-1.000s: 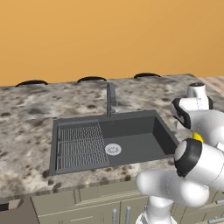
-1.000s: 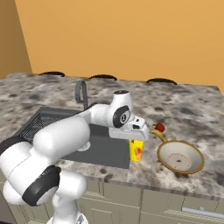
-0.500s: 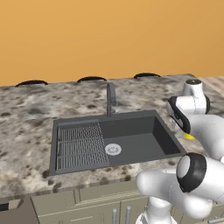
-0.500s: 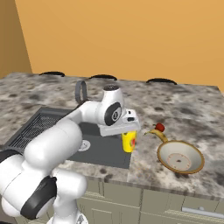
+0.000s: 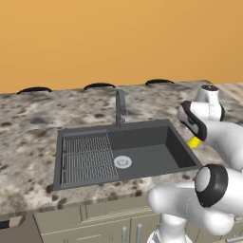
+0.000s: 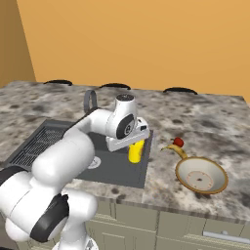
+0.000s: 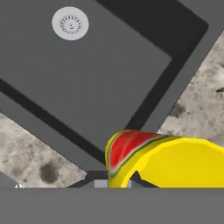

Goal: Remove the bell pepper and banana from the sink. Then move the bowl and cup from the counter to the sink for washing.

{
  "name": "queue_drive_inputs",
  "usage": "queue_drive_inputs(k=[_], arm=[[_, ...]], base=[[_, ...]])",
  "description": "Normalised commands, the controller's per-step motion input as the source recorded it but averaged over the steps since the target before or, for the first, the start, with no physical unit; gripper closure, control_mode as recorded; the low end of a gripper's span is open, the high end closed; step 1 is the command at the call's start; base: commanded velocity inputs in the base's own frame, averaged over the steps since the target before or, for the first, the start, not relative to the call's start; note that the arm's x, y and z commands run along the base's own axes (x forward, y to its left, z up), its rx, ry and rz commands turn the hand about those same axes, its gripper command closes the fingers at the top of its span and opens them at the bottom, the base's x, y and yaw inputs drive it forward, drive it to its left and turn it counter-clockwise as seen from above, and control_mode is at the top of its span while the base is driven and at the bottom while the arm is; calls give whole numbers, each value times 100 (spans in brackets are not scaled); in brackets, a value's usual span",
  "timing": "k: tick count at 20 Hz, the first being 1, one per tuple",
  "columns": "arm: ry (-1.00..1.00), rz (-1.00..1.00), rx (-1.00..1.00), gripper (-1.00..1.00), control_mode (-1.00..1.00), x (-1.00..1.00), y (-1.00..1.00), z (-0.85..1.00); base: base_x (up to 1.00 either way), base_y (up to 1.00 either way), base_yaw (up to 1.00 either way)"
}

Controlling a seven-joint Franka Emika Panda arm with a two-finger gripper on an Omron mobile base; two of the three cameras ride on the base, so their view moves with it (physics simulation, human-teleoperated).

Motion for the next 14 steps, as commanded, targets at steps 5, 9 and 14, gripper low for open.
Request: queue_drive_inputs(k=[5, 9, 14], arm=[[0, 28, 2, 100, -100, 42, 26, -9], [2, 17, 0, 100, -100, 44, 24, -22], [2, 8, 0, 100, -100, 32, 18, -34]], base=[[0, 0, 0], [0, 0, 0], [0, 0, 0]])
